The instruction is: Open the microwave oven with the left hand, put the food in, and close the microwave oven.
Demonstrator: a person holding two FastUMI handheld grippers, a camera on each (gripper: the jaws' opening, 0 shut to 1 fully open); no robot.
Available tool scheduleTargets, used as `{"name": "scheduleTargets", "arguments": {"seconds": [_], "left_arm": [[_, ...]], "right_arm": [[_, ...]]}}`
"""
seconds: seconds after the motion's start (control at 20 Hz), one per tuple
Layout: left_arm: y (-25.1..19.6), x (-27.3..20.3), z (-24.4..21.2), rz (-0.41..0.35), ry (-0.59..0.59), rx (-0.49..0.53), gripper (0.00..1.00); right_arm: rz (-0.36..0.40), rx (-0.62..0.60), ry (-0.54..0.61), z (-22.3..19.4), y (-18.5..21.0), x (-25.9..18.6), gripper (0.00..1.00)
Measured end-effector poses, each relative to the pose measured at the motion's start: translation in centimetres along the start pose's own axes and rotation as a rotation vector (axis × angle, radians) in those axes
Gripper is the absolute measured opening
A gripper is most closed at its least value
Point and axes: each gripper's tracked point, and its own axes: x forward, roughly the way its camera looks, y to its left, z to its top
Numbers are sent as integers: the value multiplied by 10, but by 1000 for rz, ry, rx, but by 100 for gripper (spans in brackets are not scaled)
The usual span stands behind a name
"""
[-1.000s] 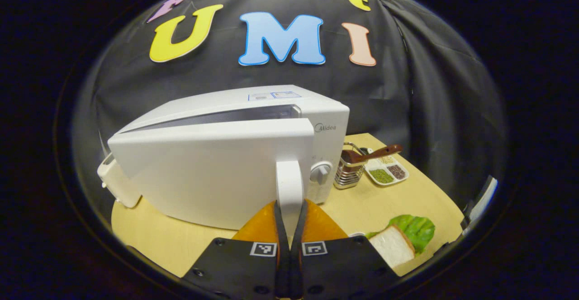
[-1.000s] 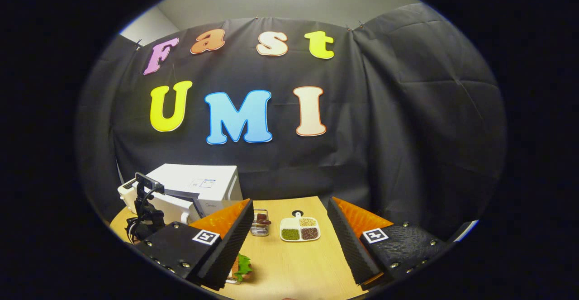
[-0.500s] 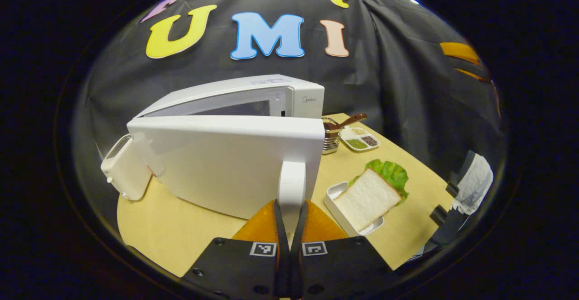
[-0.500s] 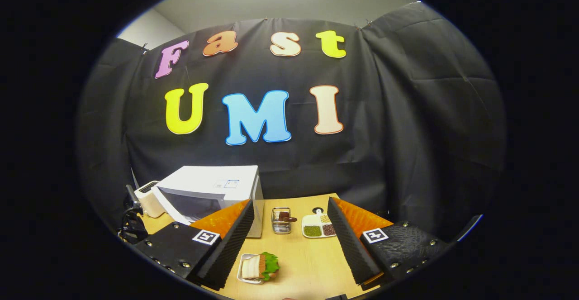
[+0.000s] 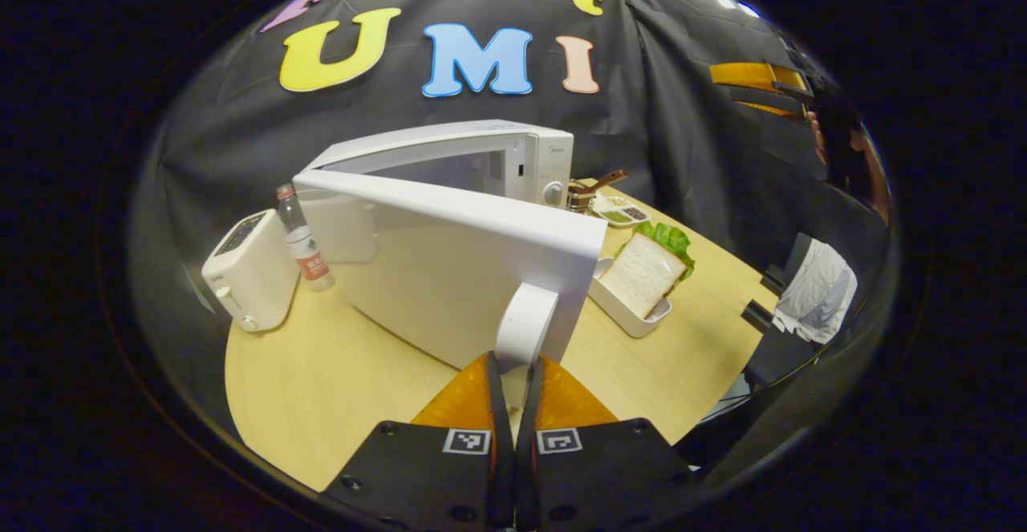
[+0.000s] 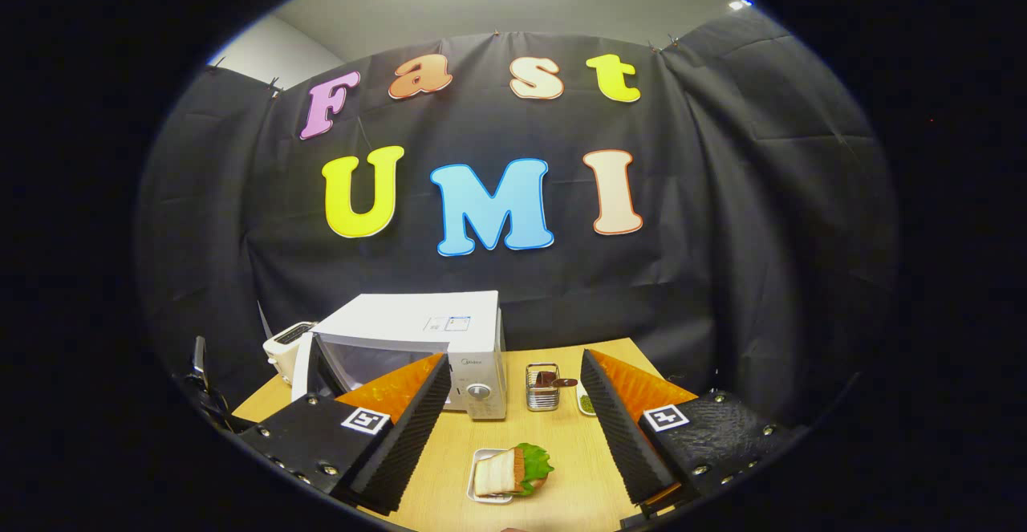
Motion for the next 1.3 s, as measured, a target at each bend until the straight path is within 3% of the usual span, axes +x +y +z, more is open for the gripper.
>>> {"name": "scheduleTargets", "arguments": {"seconds": [0.4, 0.65, 0.85, 1.05, 1.3], "left_arm": [[80, -74, -53, 122, -27, -141, 7], [123, -94, -66, 152, -37, -155, 7], [153, -107, -75, 203, -44, -166, 7], [171, -112, -78, 259, -53, -187, 7], [174, -114, -81, 326, -52, -214, 7]], "right_arm": [[62, -26, 28, -14, 62, 0, 99], [79, -39, 82, -27, 74, 5, 99], [-8, -48, 165, -51, 40, 8, 99], [-43, -46, 289, -98, -6, 25, 99], [6, 51, 519, -183, -39, 47, 99]]}}
